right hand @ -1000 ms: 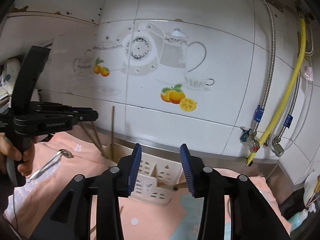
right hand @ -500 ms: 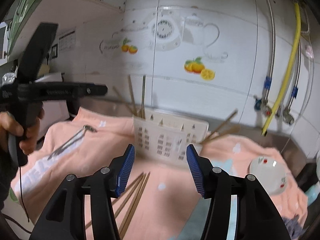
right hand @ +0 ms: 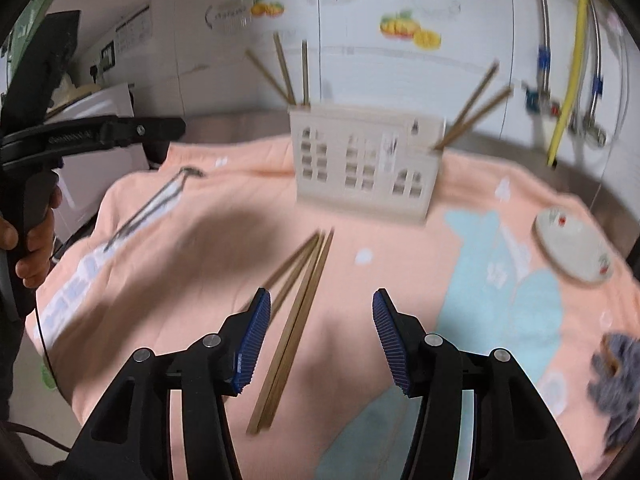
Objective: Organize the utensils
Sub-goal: 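Move both open tools back down to the chopsticks on the towel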
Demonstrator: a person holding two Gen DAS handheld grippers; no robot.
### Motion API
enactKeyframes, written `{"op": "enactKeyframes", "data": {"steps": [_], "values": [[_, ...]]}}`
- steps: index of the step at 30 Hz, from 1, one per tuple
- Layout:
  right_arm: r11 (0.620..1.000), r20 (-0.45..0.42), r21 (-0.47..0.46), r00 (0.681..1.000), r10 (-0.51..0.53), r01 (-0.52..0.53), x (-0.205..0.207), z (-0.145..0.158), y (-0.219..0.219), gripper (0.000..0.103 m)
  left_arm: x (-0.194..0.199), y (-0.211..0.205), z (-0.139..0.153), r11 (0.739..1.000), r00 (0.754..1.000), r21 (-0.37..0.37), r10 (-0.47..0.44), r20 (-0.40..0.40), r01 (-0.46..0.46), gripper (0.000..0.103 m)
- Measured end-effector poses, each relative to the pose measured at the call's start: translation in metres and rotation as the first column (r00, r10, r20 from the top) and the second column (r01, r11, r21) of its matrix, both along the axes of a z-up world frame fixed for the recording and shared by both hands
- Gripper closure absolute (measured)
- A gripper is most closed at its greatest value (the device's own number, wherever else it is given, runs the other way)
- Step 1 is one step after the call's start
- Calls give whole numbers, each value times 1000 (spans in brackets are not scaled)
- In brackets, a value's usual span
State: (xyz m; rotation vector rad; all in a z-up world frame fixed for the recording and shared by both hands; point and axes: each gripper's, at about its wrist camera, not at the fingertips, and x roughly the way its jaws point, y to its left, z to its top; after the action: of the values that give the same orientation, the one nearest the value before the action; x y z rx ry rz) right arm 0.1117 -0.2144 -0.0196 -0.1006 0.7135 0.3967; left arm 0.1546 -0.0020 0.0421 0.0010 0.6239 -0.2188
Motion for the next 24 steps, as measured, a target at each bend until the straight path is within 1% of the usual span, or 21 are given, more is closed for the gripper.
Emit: {"op": "enactKeyframes", "data": {"steps": [2,4,9,11,15,22,24], "values": [[1000,-38,-3,999,-1,1,-4,-15,1,59,-5,1,-9,1000,1000,16,12,-9,-12,34],[1000,-81,-2,997,-1,1,-7,-29,3,62,-9,2,-16,1000,1000,17,16,-20,-15,34],[1000,-130,-17,991,0,-2,-12,-51,8,69,-16,7,-31,999,998,9,38,-46,-37,31],[1000,-146,-17,989,-3,1,-12,-56,9,74,-18,8,-37,999,998,7,43,-56,-43,31],[1000,-164,-10,986,-13,12,-10,-61,9,75,-21,11,-46,999,996,-3,49,-76,-49,31],[1000,-171,-14,985,-4,2,-9,-63,16,81,-25,13,-58,998,993,-9,57,-101,-58,31],[1000,-172,-10,985,-5,4,-9,-64,17,82,-25,14,-60,998,993,-13,59,-107,-61,31]]}}
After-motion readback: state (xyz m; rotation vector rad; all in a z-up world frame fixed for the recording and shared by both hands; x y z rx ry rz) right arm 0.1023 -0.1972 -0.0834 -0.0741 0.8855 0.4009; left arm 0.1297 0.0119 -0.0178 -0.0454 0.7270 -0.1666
